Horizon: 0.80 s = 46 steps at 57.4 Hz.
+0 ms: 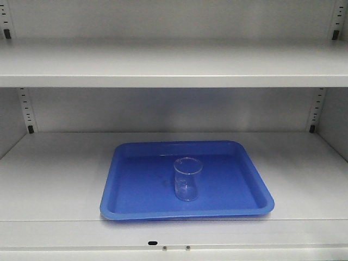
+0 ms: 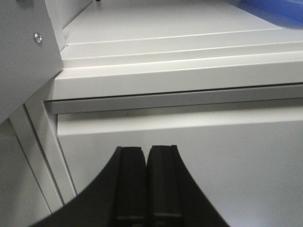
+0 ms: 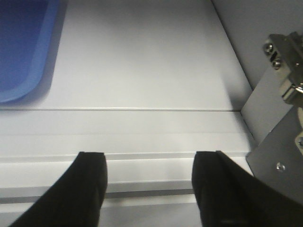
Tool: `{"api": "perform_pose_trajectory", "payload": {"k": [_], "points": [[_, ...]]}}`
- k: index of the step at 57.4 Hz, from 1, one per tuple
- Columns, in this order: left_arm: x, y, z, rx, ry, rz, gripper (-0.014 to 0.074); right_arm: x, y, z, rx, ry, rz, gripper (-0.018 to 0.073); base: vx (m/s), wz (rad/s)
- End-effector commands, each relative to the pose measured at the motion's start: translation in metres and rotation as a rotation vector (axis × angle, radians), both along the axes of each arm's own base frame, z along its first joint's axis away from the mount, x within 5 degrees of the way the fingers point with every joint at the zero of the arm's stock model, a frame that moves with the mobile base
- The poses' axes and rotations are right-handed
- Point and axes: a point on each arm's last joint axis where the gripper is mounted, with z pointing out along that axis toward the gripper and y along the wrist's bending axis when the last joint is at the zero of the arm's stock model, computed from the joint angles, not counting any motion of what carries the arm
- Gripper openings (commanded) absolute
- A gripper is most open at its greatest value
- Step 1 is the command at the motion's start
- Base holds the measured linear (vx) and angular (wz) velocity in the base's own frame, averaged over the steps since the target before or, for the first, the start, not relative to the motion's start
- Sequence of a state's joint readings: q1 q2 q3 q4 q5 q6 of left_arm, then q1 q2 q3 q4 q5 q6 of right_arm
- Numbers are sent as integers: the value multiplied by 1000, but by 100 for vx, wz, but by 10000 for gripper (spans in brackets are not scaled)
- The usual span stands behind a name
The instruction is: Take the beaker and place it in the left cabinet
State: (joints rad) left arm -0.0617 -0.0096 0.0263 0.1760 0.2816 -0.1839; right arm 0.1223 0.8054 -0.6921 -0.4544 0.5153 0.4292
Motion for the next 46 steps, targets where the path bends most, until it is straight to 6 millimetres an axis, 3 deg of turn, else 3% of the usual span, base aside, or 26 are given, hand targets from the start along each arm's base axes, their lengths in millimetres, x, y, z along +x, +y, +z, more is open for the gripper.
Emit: {"api": "perform_pose_trajectory", "payload": {"k": [1,12,18,21,36,46], "points": [[0,-1,12,-11,-108,-15,4,-10,-3,25,-47,-154,45,372,0,0],[0,-1,12,-11,-108,-15,4,-34,-1,35,-134,-239,136,169,0,0],[0,-1,12,-11,-108,-15,4,-47,3,22,-148,-316,180,36,0,0],[0,-1,12,-11,-108,-15,4,-54,3,6,-127,-353,185,-15,0,0],[0,-1,12,-11,-108,-15,4,-104,-2,-61,40,-559,76,-6,0,0],[0,-1,12,-11,-108,-15,4,-108,-2,-118,72,-575,75,-6,0,0]]}}
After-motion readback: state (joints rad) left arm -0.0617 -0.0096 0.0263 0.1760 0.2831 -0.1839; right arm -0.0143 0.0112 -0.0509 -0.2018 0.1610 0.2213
